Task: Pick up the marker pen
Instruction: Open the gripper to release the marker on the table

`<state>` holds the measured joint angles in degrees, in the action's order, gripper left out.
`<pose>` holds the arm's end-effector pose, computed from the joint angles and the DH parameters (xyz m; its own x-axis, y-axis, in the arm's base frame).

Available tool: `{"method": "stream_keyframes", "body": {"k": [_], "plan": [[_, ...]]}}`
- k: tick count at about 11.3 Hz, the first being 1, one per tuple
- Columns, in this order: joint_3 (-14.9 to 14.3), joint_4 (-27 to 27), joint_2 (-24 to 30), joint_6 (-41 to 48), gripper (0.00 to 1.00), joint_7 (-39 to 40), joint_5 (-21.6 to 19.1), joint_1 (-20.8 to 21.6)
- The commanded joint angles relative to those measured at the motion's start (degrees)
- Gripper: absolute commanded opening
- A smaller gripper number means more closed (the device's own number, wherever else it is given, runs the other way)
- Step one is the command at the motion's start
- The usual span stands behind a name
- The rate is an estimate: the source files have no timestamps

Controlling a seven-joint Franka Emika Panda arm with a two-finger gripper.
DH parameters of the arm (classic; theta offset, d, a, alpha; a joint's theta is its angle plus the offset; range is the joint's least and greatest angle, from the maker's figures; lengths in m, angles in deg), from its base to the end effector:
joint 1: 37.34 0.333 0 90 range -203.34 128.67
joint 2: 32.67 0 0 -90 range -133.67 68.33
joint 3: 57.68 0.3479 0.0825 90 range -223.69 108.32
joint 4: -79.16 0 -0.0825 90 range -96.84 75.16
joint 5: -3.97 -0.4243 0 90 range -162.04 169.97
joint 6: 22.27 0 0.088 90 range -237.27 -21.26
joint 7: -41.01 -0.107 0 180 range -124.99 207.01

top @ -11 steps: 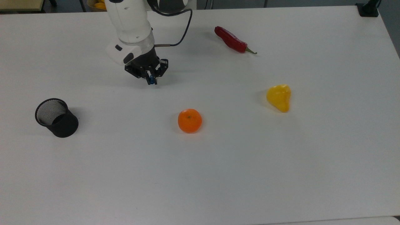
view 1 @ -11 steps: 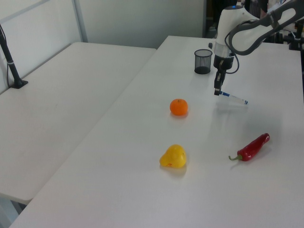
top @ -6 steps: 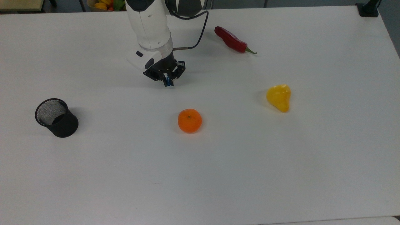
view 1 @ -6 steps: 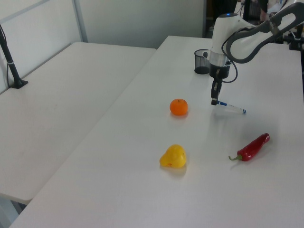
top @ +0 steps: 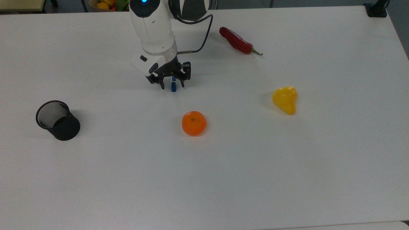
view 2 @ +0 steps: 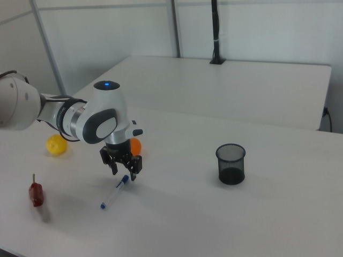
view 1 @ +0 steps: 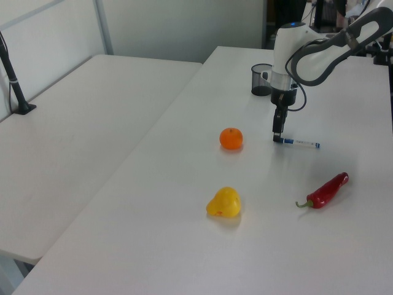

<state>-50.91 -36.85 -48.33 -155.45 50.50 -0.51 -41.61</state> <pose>0.6354 0.0267 0.3219 0.9880 0.1494 0.0394 0.1523 -0.9847 -0.0848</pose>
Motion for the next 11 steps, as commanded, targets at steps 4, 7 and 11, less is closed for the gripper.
{"method": "stream_keyframes", "body": {"k": [4,7,11], "plan": [[-0.36,1.74,5.88,7.02,1.00,-2.36,0.08,0.14],[-1.23,12.34,9.14,25.70,1.00,-4.29,0.00,-0.39],[-1.85,18.01,15.47,38.33,1.00,-12.64,0.08,-0.39]]}}
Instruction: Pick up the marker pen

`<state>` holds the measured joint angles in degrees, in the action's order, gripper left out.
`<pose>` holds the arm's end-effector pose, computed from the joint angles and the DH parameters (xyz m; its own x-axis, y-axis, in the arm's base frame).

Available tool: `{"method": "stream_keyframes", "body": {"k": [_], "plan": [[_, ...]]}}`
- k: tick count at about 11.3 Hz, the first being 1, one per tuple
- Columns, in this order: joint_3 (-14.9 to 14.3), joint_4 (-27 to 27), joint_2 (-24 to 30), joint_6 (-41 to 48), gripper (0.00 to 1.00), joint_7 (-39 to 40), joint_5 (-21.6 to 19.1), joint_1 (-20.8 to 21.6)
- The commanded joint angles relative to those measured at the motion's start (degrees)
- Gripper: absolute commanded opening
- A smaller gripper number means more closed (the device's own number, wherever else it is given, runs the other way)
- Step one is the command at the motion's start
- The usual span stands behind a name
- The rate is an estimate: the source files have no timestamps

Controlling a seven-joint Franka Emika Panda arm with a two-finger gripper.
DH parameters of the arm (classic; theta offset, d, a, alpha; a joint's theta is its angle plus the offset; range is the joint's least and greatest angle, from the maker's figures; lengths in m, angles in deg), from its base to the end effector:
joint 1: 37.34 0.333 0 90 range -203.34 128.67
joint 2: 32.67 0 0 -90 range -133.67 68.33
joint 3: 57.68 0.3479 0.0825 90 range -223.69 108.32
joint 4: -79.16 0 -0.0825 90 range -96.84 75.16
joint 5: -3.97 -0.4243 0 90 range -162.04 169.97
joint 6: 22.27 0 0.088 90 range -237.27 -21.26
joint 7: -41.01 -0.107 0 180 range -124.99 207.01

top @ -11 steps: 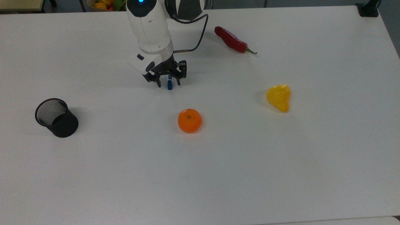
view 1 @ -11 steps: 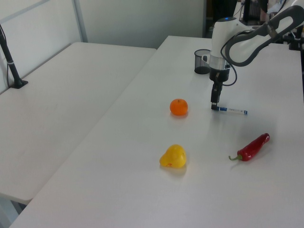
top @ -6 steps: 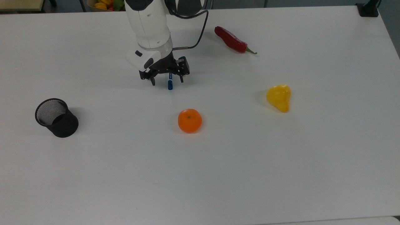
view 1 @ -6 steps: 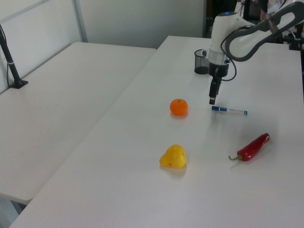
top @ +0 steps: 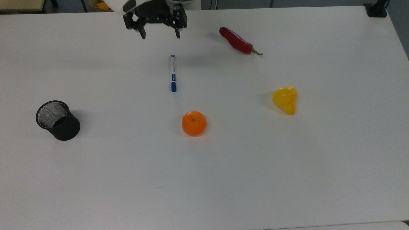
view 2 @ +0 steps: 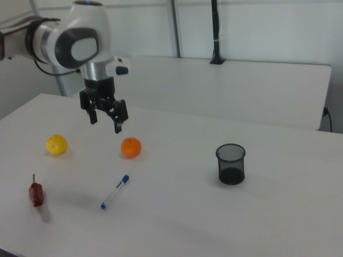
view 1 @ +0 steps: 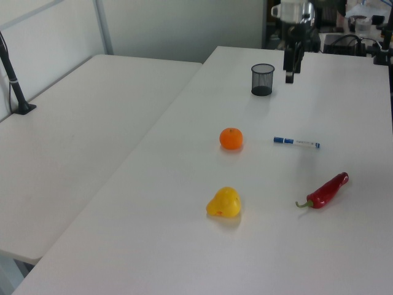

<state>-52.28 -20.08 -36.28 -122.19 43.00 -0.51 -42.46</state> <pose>0.6186 0.0087 0.5502 0.9985 0.0262 -0.0485 0.0220 -0.9962 -0.0838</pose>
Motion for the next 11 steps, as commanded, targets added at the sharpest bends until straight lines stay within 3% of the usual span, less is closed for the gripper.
{"method": "stream_keyframes", "body": {"k": [1,4,5,6,7,11], "plan": [[-0.48,2.81,4.31,7.61,1.00,-6.72,-0.01,0.64],[-0.48,6.78,6.68,14.66,1.00,-7.44,-0.01,1.87],[-2.05,6.69,7.21,14.75,1.00,-7.27,-0.01,4.40],[-5.02,6.00,7.83,14.06,1.00,-6.05,0.08,7.47],[-6.18,5.47,7.83,13.44,1.00,-4.73,0.08,8.54],[-7.42,4.33,6.87,3.27,1.00,4.05,0.52,8.38]]}}
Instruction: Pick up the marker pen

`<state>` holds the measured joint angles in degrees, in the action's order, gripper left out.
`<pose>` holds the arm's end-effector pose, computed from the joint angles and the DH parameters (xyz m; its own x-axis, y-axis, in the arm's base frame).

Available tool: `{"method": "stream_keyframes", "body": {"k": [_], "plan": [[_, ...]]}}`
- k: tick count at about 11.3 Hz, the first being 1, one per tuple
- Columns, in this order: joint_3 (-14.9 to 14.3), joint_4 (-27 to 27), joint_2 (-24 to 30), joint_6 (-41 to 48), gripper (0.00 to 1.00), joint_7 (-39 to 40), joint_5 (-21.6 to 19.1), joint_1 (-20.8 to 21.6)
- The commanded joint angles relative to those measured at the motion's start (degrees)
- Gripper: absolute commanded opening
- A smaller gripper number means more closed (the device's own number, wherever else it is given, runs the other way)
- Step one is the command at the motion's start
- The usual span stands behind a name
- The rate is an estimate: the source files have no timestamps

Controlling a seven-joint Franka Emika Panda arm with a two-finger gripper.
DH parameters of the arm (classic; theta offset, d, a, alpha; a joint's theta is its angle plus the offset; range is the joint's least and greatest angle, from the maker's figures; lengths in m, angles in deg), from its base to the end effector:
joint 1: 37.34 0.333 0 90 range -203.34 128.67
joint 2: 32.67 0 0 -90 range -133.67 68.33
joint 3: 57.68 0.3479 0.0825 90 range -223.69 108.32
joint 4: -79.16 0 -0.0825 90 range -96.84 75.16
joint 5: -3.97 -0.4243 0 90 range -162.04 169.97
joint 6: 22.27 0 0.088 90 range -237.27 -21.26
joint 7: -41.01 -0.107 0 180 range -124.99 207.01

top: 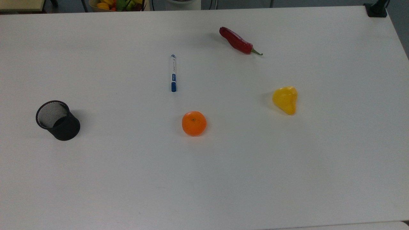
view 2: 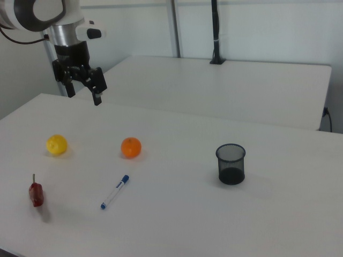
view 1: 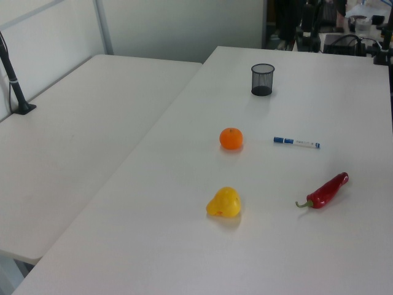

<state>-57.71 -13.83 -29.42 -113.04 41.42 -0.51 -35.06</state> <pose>0.5757 0.0309 0.6644 0.9988 0.0453 0.0185 0.0466 -0.9959 -0.0780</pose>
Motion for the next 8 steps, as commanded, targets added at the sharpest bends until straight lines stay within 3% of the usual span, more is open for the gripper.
{"method": "stream_keyframes", "body": {"k": [1,8], "plan": [[-2.08,-2.54,-0.26,-8.86,1.00,8.01,0.87,0.72],[-2.17,-2.90,-0.87,-10.83,1.00,6.98,0.87,-0.08]]}}
